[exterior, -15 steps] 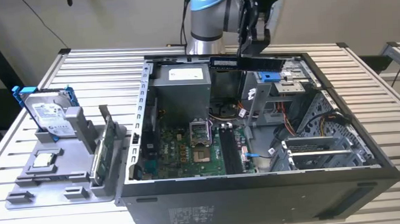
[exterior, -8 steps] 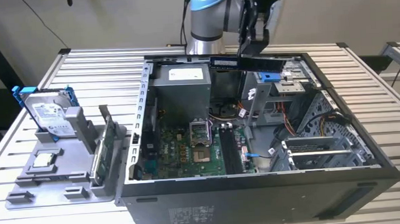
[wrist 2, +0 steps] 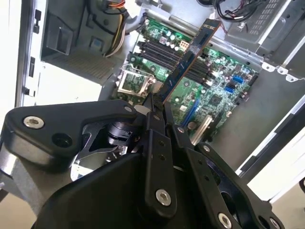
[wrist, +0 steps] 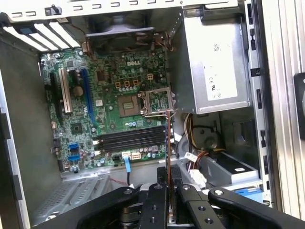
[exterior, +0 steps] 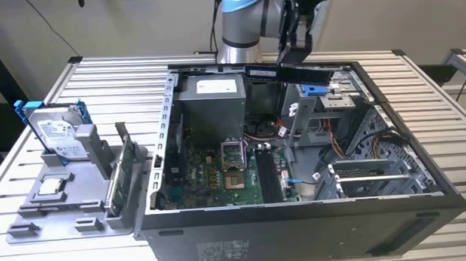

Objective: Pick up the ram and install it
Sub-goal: 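Insert the ram into the slot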

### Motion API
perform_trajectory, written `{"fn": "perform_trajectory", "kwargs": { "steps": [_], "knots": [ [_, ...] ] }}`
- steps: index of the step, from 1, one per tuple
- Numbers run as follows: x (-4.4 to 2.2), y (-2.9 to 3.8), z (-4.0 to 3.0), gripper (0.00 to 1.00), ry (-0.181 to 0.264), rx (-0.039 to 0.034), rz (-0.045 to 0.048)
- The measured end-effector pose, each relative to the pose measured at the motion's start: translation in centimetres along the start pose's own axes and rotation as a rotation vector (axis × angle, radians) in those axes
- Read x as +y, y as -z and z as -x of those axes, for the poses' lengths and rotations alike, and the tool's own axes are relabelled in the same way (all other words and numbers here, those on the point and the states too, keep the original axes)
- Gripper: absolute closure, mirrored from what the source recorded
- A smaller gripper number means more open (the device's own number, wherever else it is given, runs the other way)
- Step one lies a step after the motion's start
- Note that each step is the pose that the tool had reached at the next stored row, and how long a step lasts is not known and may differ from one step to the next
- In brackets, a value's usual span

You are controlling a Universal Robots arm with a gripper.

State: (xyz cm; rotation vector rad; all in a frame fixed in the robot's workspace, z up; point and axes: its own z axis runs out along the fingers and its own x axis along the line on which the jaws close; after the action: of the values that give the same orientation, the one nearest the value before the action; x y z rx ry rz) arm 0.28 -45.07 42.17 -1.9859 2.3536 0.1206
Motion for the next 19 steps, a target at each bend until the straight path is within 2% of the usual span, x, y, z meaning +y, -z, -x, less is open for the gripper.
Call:
{"fn": "perform_trajectory", "kwargs": {
  "steps": [19],
  "knots": [
    [-0.01,-0.16,-0.07,0.86,-0.078,-0.0018,-0.0075]
  ]
}}
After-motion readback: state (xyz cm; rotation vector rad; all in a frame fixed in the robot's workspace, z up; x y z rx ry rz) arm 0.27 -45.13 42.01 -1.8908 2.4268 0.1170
